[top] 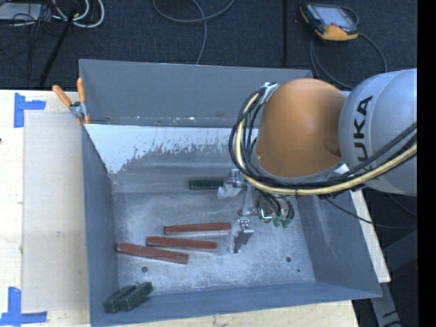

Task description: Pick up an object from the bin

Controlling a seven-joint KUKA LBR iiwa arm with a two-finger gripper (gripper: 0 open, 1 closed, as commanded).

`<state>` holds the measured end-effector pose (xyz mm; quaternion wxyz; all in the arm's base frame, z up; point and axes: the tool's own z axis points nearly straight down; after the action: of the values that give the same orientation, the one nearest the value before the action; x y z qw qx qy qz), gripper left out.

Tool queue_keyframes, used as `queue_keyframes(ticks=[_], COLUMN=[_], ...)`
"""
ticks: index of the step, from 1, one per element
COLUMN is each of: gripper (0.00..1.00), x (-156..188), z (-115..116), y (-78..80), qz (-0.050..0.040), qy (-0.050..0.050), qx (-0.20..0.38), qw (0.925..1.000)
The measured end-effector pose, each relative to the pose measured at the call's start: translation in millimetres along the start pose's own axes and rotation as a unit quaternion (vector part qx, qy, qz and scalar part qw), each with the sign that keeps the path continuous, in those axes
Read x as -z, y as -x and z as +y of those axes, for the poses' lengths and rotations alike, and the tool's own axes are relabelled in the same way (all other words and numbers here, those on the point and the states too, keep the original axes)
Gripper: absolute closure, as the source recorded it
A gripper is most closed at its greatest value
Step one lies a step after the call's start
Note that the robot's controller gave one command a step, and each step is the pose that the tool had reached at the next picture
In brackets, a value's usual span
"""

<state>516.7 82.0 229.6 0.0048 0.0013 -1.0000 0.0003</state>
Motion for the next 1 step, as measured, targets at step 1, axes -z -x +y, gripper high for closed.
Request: queue_keyframes(ticks=[1], gripper=[0.0], x=[3.9], z=[-0.4], y=[1.5], qz=[-0.0039], qy=[0.0], qx=[-0.001], qw=[1.0])
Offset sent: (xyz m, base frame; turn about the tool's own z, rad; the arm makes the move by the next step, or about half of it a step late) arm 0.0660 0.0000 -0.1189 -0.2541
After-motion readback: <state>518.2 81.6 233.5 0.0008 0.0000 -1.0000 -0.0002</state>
